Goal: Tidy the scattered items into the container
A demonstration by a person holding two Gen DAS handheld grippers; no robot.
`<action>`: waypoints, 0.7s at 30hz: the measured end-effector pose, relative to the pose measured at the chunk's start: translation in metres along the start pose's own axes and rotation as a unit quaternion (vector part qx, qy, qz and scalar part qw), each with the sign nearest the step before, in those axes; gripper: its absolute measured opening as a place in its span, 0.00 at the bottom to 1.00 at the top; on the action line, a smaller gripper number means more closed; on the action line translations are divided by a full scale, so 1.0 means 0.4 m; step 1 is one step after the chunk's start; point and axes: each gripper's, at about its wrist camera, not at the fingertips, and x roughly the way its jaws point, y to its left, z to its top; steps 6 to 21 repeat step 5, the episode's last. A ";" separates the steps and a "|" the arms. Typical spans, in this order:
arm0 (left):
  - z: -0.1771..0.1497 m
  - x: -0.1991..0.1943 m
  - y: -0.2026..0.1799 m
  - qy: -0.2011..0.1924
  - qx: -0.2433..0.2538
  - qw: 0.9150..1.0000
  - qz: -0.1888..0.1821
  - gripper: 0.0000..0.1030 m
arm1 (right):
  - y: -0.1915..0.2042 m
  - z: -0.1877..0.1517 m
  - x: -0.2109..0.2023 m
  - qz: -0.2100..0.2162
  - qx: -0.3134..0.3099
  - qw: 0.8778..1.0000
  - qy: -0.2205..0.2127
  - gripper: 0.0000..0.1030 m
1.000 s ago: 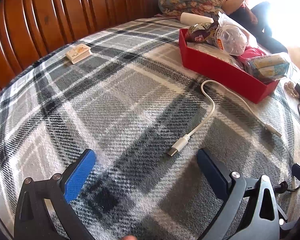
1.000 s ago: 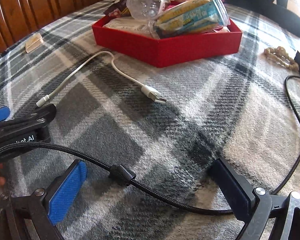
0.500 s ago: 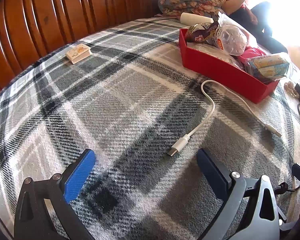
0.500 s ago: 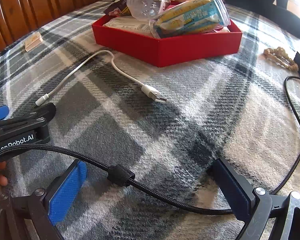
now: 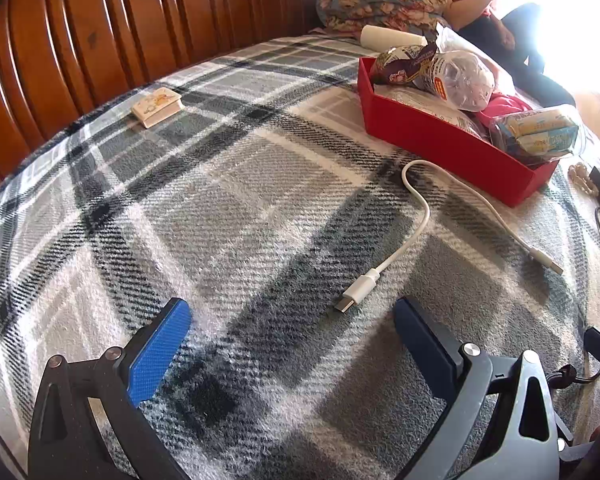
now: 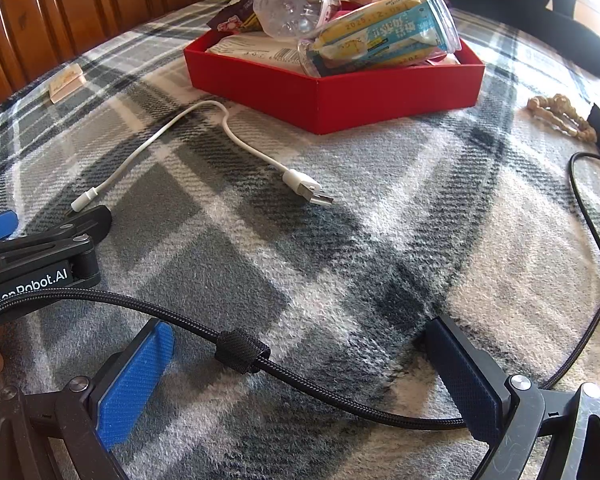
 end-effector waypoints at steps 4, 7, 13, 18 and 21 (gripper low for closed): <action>0.000 -0.001 -0.001 0.000 -0.001 1.000 0.000 1.00 | 0.000 -0.002 -0.003 0.000 0.001 1.000 -0.002 1.00; 0.000 -0.001 -0.001 0.000 -0.001 1.000 0.000 1.00 | 0.000 -0.002 -0.003 0.000 0.001 1.000 -0.003 1.00; 0.000 -0.001 -0.001 0.000 -0.001 1.000 0.000 1.00 | 0.000 -0.002 -0.003 0.000 0.001 1.000 -0.003 1.00; 0.000 -0.001 -0.001 0.000 -0.001 1.000 0.000 1.00 | 0.000 -0.002 -0.003 0.000 0.001 1.000 -0.003 1.00; 0.000 -0.001 -0.001 0.000 -0.001 1.000 0.000 1.00 | 0.000 -0.002 -0.003 0.000 0.001 1.000 -0.003 1.00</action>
